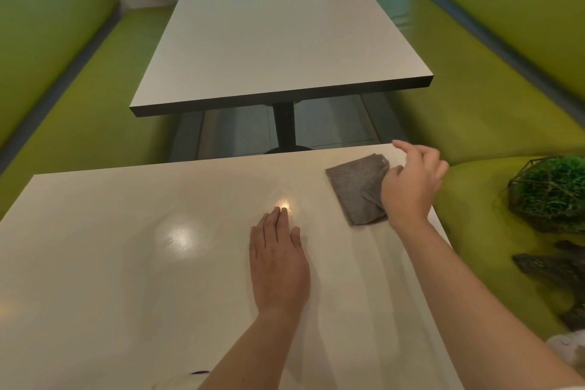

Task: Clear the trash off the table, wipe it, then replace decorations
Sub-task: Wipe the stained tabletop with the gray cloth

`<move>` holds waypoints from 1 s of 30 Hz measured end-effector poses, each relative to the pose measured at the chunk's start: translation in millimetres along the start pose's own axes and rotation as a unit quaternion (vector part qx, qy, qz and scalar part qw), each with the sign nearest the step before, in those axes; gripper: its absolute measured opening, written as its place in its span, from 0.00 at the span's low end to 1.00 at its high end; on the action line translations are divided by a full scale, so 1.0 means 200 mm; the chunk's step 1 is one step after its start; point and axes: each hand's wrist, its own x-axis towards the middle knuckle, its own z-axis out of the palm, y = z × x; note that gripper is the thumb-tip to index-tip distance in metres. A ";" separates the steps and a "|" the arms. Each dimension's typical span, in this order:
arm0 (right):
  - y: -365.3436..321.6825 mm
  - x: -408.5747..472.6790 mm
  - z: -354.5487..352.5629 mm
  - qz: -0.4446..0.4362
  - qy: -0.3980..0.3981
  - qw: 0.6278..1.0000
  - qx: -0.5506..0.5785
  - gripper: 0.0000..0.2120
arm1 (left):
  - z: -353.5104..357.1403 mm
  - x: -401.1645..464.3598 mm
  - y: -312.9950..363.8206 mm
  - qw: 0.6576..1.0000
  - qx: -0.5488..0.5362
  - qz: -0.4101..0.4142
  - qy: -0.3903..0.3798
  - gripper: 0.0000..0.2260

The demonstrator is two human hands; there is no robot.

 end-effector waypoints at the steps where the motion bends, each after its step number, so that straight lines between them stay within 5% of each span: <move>1: -0.03 -0.01 0.00 -0.050 -0.006 0.999 -0.020 0.21 | 0.00 0.00 0.00 1.000 0.001 0.002 -0.002 0.22; 6: -0.11 -0.14 0.09 -0.300 -0.228 0.919 -0.119 0.12 | 0.00 0.00 -0.02 1.000 0.002 0.003 -0.005 0.23; 11: 0.04 -0.05 0.04 -0.205 -0.154 0.949 -0.182 0.12 | -0.01 0.01 0.00 1.000 0.000 0.007 -0.007 0.23; 14: 0.11 -0.02 0.00 -0.112 -0.160 0.978 -0.074 0.14 | -0.01 0.01 0.00 1.000 0.001 0.006 -0.003 0.24; 17: 0.19 -0.01 -0.03 -0.125 -0.162 0.974 -0.102 0.07 | -0.01 0.01 -0.01 1.000 0.000 0.010 -0.001 0.23; 22: 0.21 -0.02 -0.03 -0.114 -0.087 0.978 -0.151 0.19 | 0.00 0.00 -0.01 1.000 -0.009 0.014 0.008 0.22; 25: 0.14 -0.07 0.07 -0.202 -0.165 0.959 -0.111 0.17 | 0.00 0.00 -0.01 1.000 -0.010 0.014 0.009 0.22; 30: -0.10 -0.16 0.34 -0.187 -0.285 0.921 -0.189 0.27 | -0.02 -0.02 0.02 1.000 -0.023 0.001 0.013 0.21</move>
